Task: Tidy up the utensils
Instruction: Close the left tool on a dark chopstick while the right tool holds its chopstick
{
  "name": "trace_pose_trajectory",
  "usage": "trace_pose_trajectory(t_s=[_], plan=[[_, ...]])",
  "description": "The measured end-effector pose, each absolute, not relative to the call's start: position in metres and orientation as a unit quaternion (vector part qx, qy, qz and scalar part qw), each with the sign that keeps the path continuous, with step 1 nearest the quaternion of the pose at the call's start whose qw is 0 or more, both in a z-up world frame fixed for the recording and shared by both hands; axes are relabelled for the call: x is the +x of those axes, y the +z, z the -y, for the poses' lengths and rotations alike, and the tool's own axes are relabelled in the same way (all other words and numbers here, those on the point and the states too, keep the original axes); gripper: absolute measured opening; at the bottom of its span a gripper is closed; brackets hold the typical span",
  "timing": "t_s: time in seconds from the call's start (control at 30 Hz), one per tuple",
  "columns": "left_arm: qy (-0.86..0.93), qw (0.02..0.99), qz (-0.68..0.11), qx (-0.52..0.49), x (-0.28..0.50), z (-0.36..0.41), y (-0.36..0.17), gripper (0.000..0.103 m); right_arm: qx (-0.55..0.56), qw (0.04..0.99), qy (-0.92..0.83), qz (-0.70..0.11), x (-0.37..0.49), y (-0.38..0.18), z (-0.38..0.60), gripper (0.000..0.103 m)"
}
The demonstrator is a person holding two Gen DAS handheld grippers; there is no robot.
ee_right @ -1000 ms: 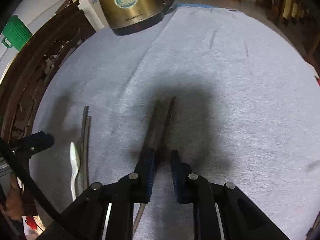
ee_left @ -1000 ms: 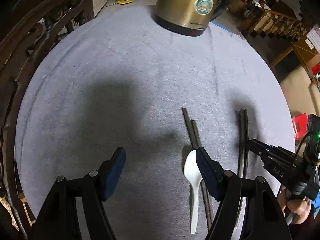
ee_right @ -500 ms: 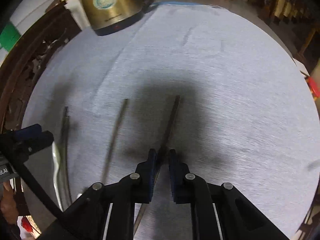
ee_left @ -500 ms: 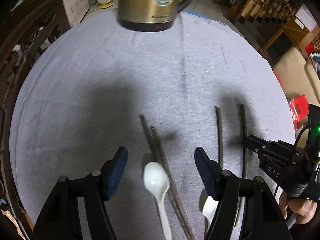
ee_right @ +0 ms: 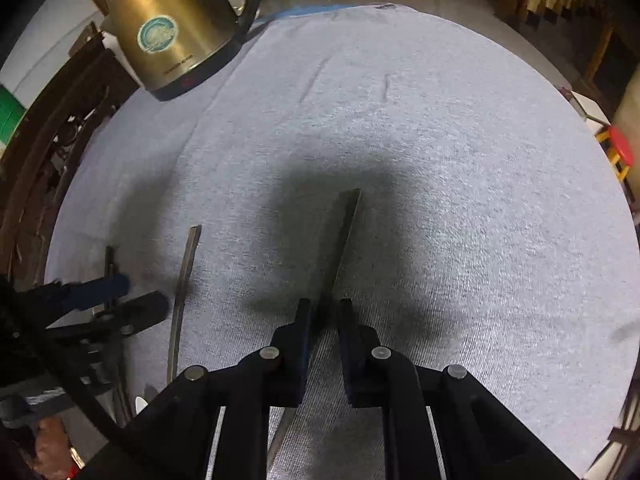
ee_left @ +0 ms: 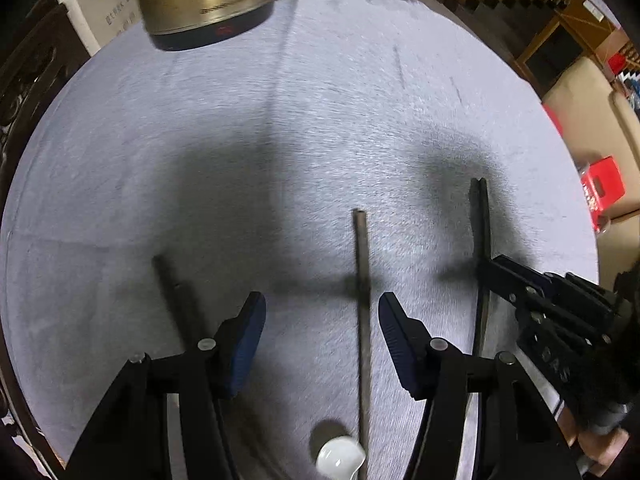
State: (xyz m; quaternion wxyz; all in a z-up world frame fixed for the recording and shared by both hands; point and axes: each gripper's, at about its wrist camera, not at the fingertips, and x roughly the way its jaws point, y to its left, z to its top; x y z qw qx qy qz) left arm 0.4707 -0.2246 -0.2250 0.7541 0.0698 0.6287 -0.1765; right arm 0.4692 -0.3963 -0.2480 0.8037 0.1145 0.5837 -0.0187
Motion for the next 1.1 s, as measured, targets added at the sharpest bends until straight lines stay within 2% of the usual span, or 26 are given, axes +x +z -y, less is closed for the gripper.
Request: trace_pose_trajectory(t_s=[0.13, 0.23, 0.33, 0.4, 0.7, 0.73, 0.8, 0.83, 1.07, 1.1], plan=[[-0.17, 0.761, -0.621, 0.078, 0.472, 0.234, -0.231, 0.059, 0.123, 0.802, -0.002, -0.584, 0.47, -0.249, 0.402, 0.014], [-0.165, 0.768, -0.613, 0.084, 0.473, 0.234, -0.23, 0.049, 0.137, 0.801, 0.003, -0.583, 0.471, -0.248, 0.412, 0.014], [-0.159, 0.777, -0.601, 0.097, 0.472, 0.233, -0.229, 0.03, 0.115, 0.809, 0.003, -0.576, 0.47, -0.247, 0.409, 0.014], [-0.153, 0.78, -0.598, 0.097, 0.477, 0.23, -0.227, 0.009, 0.098, 0.813, 0.004, -0.574, 0.47, -0.246, 0.402, 0.013], [-0.196, 0.762, -0.615, 0.045, 0.485, 0.205, -0.228, 0.009, 0.073, 0.813, 0.042, -0.576, 0.463, -0.247, 0.384, 0.012], [-0.195, 0.762, -0.616, 0.046, 0.483, 0.206, -0.227, 0.011, 0.076, 0.811, 0.039, -0.579, 0.465, -0.247, 0.385, 0.012], [-0.196, 0.76, -0.618, 0.044, 0.482, 0.206, -0.226, 0.026, 0.09, 0.804, 0.028, -0.587, 0.469, -0.247, 0.387, 0.013], [-0.194, 0.76, -0.619, 0.041, 0.481, 0.207, -0.226, 0.029, 0.091, 0.803, 0.024, -0.589, 0.47, -0.246, 0.388, 0.013], [-0.162, 0.76, -0.629, 0.034, 0.472, 0.226, -0.228, 0.03, 0.1, 0.786, -0.014, -0.61, 0.49, -0.25, 0.386, 0.013], [-0.16, 0.757, -0.632, 0.031, 0.472, 0.227, -0.228, 0.029, 0.102, 0.783, -0.018, -0.614, 0.491, -0.252, 0.387, 0.01]])
